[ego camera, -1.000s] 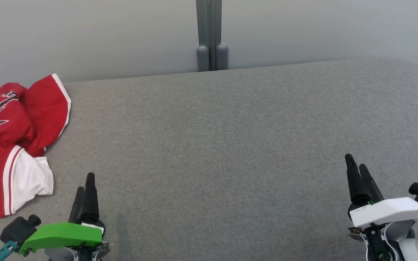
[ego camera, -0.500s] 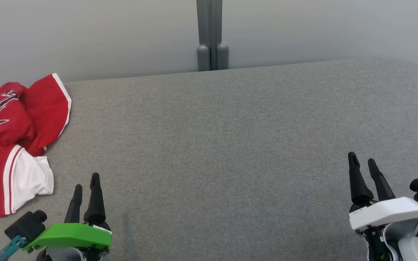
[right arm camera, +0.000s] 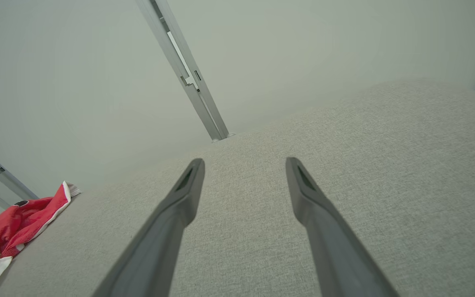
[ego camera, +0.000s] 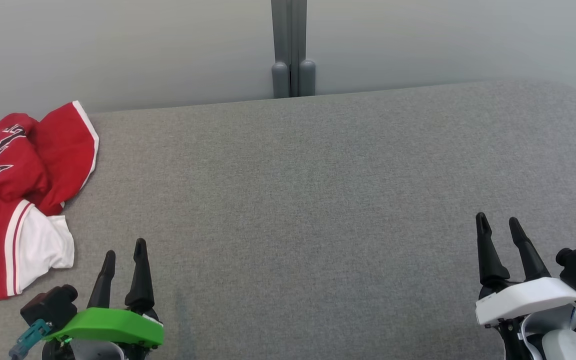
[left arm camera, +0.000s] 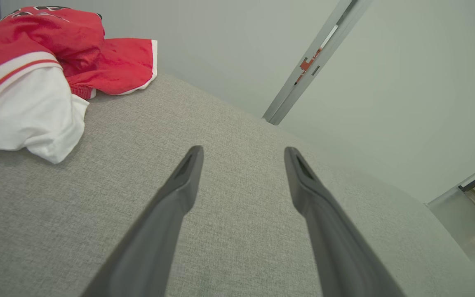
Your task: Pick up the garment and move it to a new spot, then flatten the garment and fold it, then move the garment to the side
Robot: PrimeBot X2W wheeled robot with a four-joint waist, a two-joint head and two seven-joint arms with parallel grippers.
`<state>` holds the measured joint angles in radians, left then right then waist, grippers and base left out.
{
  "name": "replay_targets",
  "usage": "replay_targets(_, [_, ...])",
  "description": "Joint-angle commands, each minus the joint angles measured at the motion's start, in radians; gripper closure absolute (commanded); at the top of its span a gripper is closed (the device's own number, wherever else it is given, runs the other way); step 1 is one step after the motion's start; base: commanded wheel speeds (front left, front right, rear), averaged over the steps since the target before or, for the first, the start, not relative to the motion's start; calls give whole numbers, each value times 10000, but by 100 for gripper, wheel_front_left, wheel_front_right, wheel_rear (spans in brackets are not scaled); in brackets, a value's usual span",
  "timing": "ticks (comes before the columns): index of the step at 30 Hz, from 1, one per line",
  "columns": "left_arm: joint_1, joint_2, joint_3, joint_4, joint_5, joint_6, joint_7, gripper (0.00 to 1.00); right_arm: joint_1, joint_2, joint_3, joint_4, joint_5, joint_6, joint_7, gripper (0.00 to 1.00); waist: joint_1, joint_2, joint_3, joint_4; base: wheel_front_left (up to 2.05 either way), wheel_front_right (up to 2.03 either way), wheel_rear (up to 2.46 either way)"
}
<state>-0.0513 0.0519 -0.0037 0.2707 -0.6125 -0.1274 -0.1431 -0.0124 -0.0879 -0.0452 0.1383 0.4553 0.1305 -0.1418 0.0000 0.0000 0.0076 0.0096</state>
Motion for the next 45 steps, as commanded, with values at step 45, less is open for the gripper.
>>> replay_targets(45, [211,215,46,246,4040,-43,-1054,0,380,130,-271,200,-4141,2,-1066,0,0,0,94,34,0,0,0])
